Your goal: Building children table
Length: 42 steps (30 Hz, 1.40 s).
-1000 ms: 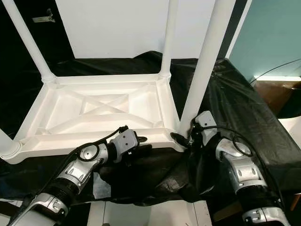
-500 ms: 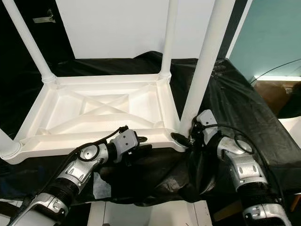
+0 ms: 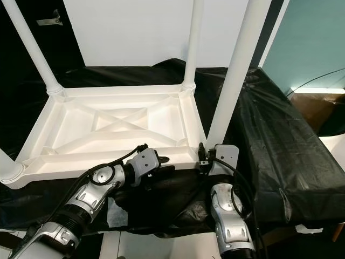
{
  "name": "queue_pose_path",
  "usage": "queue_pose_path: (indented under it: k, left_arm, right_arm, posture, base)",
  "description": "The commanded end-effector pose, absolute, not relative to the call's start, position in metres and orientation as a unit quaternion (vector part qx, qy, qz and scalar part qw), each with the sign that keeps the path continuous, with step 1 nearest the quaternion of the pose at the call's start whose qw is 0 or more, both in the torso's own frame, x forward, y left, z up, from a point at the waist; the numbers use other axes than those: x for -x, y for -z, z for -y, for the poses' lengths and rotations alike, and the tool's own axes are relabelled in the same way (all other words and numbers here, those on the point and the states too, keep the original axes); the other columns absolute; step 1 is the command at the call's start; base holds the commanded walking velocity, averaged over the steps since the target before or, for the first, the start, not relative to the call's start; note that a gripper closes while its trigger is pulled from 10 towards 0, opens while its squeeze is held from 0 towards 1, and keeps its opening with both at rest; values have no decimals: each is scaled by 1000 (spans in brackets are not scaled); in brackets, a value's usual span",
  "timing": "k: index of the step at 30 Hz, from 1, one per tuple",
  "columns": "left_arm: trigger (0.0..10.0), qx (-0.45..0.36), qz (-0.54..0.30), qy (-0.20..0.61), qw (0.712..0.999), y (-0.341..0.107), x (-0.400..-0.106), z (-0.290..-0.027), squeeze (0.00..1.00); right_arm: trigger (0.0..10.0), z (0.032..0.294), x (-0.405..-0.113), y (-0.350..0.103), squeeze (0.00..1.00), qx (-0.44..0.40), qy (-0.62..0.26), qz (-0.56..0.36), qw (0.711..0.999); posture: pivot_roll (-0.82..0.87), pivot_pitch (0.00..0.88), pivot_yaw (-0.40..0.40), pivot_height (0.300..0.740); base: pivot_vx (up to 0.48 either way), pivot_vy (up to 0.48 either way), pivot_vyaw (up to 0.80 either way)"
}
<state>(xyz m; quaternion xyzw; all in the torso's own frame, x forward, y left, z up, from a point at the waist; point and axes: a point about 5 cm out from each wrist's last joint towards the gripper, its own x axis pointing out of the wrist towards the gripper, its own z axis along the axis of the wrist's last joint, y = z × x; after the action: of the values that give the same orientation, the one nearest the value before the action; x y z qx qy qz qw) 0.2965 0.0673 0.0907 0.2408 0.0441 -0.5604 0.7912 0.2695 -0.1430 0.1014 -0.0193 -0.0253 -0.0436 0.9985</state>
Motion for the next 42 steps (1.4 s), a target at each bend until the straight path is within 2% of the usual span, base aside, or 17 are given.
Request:
queue_pose_path:
  k: [1, 5, 6, 7, 8, 11, 13, 15, 16, 19, 20, 26, 31, 33, 34, 35, 42]
  left_arm:
    - [10000, -246, -116, 585, 764, -61, -282, -75, 0]
    - [10000, -246, -115, 585, 764, -62, -282, -73, 0]
    - [10000, -245, -115, 586, 764, -62, -282, -73, 0]
    - [10000, -245, -115, 586, 764, -62, -281, -72, 0]
    - [10000, -245, -116, 586, 763, -61, -281, -72, 0]
    - [10000, -245, -116, 586, 764, -61, -281, -72, 0]
    - [10000, -244, -117, 584, 765, -61, -281, -73, 0]
    - [10000, -245, -117, 584, 765, -61, -281, -73, 0]
    - [10000, -244, -117, 584, 766, -61, -281, -73, 0]
    - [10000, -244, -117, 584, 766, -61, -281, -72, 0]
    - [10000, -243, -116, 584, 766, -61, -281, -72, 0]
    - [10000, -244, -118, 587, 763, -60, -280, -72, 0]
    - [10000, -245, -118, 587, 762, -60, -280, -73, 0]
    - [10000, -251, -117, 588, 760, -60, -281, -72, 0]
    - [10000, -251, -117, 588, 760, -60, -281, -72, 0]
    - [10000, -254, -116, 587, 760, -60, -283, -71, 0]
    - [10000, -258, -121, 584, 760, -57, -281, -75, 0]
  right_arm:
    - [0, 175, -264, -86, 0, 46, 138, -13, 989]
    - [0, 167, -266, -88, 0, 23, 123, 3, 992]
    - [1882, 161, -267, -91, 0, 28, 109, 14, 994]
    - [10000, 155, -268, -95, 0, 40, 90, 23, 995]
    - [10000, 151, -268, -97, 1000, 45, 72, 27, 996]
    - [10000, 146, -269, -98, 1000, 48, 48, 29, 997]
    - [10000, 136, -273, -104, 1000, 66, -30, 46, 996]
    - [10000, 133, -273, -105, 1000, 74, -55, 51, 994]
    - [10000, 129, -273, -107, 0, 89, -97, 61, 989]
    - [10000, 129, -273, -107, 0, 93, -109, 64, 988]
    - [10000, 132, -276, -106, 0, 86, -151, 51, 983]
    - [10000, 148, -283, -111, 0, 79, -224, 31, 971]
    - [10000, 156, -287, -116, 0, 95, -238, 35, 966]
    - [10000, 170, -295, -128, 0, 134, -311, 23, 941]
    - [10000, 170, -295, -128, 0, 134, -311, 23, 941]
    - [10000, 175, -294, -129, 0, 147, -382, -12, 912]
    - [10000, 181, -290, -121, 0, 154, -435, -61, 885]
  posture:
    - [14, 16, -42, 740]
    - [14, 17, -43, 740]
    - [14, 17, -43, 740]
    - [9, 18, -45, 740]
    - [10, 18, -45, 740]
    - [10, 18, -45, 740]
    - [9, 17, -49, 740]
    - [8, 17, -50, 740]
    - [6, 18, -50, 740]
    - [6, 18, -49, 740]
    - [3, 20, -48, 740]
    - [-5, 20, -41, 740]
    - [-6, 20, -39, 740]
    - [-8, 12, -38, 740]
    - [-8, 12, -38, 740]
    - [-3, 8, -41, 740]
    - [2, 7, -45, 740]
  base:
    - [0, 0, 0]
    - [0, 0, 0]
    - [0, 0, 0]
    - [0, 0, 0]
    - [0, 0, 0]
    - [0, 0, 0]
    - [0, 0, 0]
    - [0, 0, 0]
    - [0, 0, 0]
    - [0, 0, 0]
    - [0, 0, 0]
    - [0, 0, 0]
    - [0, 0, 0]
    - [0, 0, 0]
    - [0, 0, 0]
    - [0, 0, 0]
    - [0, 0, 0]
